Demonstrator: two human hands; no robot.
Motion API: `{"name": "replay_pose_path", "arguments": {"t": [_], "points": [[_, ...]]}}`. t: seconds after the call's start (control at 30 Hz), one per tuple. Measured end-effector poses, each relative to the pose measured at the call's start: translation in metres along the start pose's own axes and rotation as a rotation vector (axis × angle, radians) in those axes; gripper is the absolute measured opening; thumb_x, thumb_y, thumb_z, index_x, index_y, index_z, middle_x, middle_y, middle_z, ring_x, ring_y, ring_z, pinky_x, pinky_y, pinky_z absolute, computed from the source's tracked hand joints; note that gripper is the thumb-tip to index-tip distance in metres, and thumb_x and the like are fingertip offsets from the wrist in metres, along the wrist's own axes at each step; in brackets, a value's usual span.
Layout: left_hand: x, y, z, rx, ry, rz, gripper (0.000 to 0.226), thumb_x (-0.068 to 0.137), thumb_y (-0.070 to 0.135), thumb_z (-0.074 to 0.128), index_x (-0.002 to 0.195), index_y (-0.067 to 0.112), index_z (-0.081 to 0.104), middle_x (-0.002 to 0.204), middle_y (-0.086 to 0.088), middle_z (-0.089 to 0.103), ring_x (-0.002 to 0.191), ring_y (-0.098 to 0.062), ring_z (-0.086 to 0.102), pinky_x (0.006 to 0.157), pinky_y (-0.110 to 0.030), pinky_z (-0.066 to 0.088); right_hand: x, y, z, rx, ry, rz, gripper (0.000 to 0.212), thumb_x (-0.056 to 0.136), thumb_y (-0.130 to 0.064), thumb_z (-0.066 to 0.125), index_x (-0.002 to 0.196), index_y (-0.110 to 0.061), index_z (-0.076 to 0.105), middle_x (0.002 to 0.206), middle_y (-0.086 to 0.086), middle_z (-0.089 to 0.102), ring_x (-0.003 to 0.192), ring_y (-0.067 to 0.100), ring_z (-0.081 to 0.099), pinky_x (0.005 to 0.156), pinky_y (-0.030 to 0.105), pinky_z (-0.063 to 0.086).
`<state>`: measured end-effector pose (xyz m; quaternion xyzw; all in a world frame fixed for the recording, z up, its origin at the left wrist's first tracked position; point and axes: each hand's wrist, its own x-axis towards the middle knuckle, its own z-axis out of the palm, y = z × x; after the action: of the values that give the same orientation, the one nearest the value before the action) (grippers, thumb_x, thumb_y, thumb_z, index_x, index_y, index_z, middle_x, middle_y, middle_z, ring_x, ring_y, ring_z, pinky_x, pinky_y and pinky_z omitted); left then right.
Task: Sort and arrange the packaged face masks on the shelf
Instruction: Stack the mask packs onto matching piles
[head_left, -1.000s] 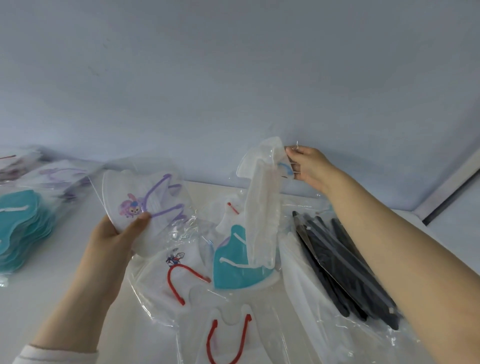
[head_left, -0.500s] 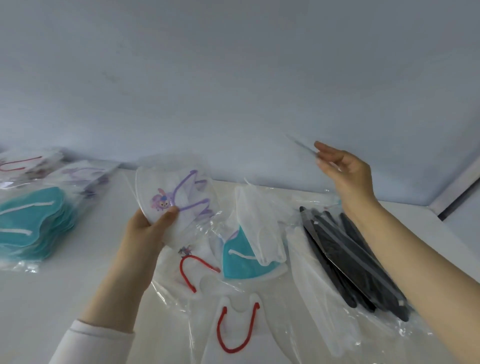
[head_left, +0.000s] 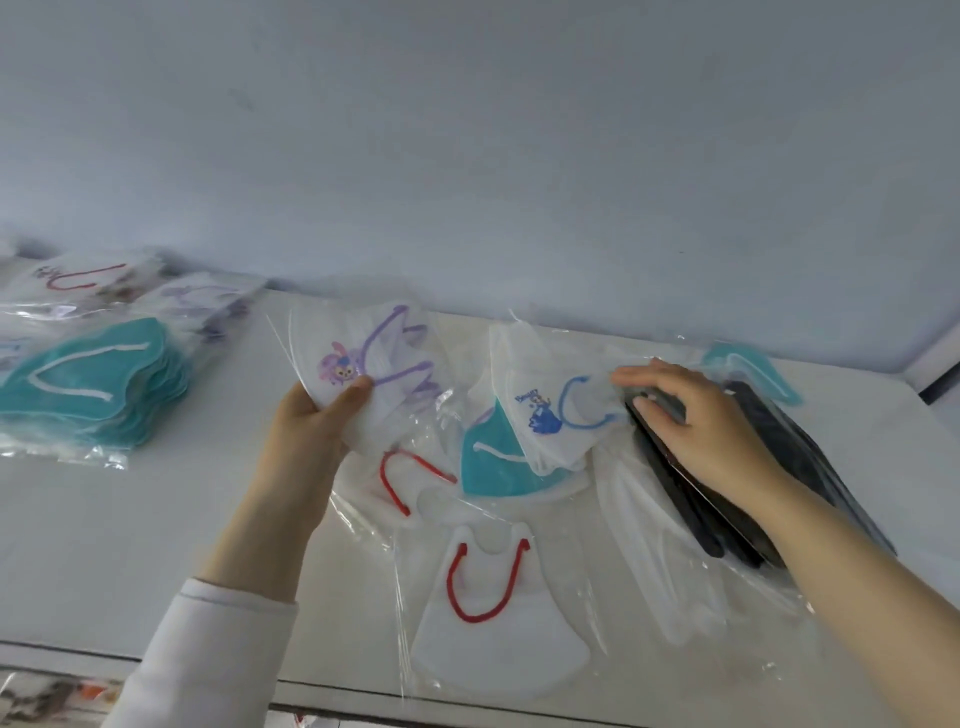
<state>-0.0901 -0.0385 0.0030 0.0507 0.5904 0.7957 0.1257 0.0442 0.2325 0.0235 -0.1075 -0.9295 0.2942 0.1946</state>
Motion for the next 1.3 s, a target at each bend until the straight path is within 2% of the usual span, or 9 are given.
{"name": "replay_pose_path", "arguments": {"t": [0.13,0.3,0.4,0.5,0.8,1.0,1.07,1.2,1.3], "points": [[-0.011,0.007,0.001,0.115,-0.078,0.075,0.012,0.088,0.006,0.058,0.094,0.013,0.065,0.077,0.003,0.073,0.071,-0.013,0.069,0.063,-0.024,0.057,0.000,-0.033,0.014,0.392,-0.064,0.112,0.038,0.084,-0.015,0.065,0.117,-0.031,0.052,0.116,-0.018,0.059,0.113,0.000,0.053,0.104,0.025,0.039],[-0.044,0.007,0.017,0.266,-0.189,0.179,0.015,0.083,0.009,0.065,0.091,0.021,0.063,0.079,0.008,0.073,0.074,-0.009,0.070,0.062,-0.019,0.054,-0.009,-0.086,0.052,0.790,-0.048,0.134,0.034,0.081,0.000,0.066,0.098,-0.027,0.055,0.093,-0.012,0.064,0.086,-0.007,0.061,0.079,0.012,0.048],[-0.057,-0.008,0.006,0.474,-0.086,0.307,0.030,0.083,0.010,0.068,0.094,0.034,0.052,0.089,0.012,0.066,0.080,-0.007,0.063,0.067,-0.013,0.050,-0.024,-0.089,0.074,0.782,0.007,0.189,0.026,0.083,0.005,0.062,0.085,-0.020,0.055,0.080,-0.009,0.062,0.071,-0.010,0.059,0.071,0.007,0.045],[-0.065,-0.026,0.001,0.478,-0.070,0.327,0.038,0.085,0.005,0.065,0.098,0.036,0.046,0.097,0.011,0.062,0.090,-0.015,0.063,0.076,-0.024,0.052,-0.031,-0.086,0.087,0.749,-0.018,0.228,0.027,0.086,0.003,0.058,0.086,-0.023,0.052,0.082,-0.009,0.060,0.071,-0.012,0.058,0.071,0.005,0.043],[-0.097,-0.015,0.003,0.464,0.171,0.446,0.013,0.094,0.015,0.053,0.097,0.028,0.048,0.091,0.009,0.063,0.084,-0.011,0.062,0.072,-0.021,0.048,-0.043,-0.125,0.083,0.689,0.007,0.067,0.024,0.088,-0.005,0.059,0.080,-0.027,0.051,0.075,-0.014,0.058,0.065,-0.013,0.055,0.067,0.004,0.041],[-0.168,-0.013,-0.053,0.413,0.375,0.471,0.018,0.096,0.018,0.050,0.114,0.015,0.052,0.100,0.008,0.065,0.095,-0.007,0.063,0.078,-0.020,0.048,-0.088,-0.173,0.118,0.732,-0.285,0.027,0.014,0.092,-0.016,0.054,0.106,-0.018,0.055,0.098,-0.007,0.061,0.084,-0.012,0.056,0.067,0.000,0.044],[-0.193,-0.016,-0.081,0.398,0.470,0.440,0.024,0.093,0.019,0.051,0.117,0.017,0.053,0.098,0.013,0.066,0.093,-0.004,0.063,0.077,-0.019,0.048,-0.107,-0.193,0.138,0.749,-0.415,-0.003,0.009,0.093,-0.015,0.052,0.095,-0.024,0.052,0.089,-0.016,0.056,0.076,-0.019,0.054,0.061,-0.001,0.041],[-0.249,-0.024,-0.140,0.416,0.753,0.327,0.021,0.089,0.018,0.057,0.108,0.025,0.053,0.094,0.010,0.064,0.082,-0.001,0.058,0.074,-0.014,0.045,-0.147,-0.238,0.189,0.747,-0.687,0.001,0.007,0.094,-0.012,0.051,0.097,-0.018,0.052,0.086,-0.016,0.055,0.078,-0.002,0.055,0.070,0.010,0.045],[-0.296,-0.038,-0.187,0.451,0.901,0.201,0.021,0.091,0.012,0.060,0.085,0.029,0.049,0.076,0.006,0.058,0.066,-0.004,0.049,0.059,-0.016,0.039,-0.188,-0.264,0.231,0.801,-0.891,0.073,0.015,0.093,-0.004,0.050,0.093,-0.019,0.053,0.087,-0.007,0.058,0.081,0.007,0.056,0.068,0.012,0.048]]}}
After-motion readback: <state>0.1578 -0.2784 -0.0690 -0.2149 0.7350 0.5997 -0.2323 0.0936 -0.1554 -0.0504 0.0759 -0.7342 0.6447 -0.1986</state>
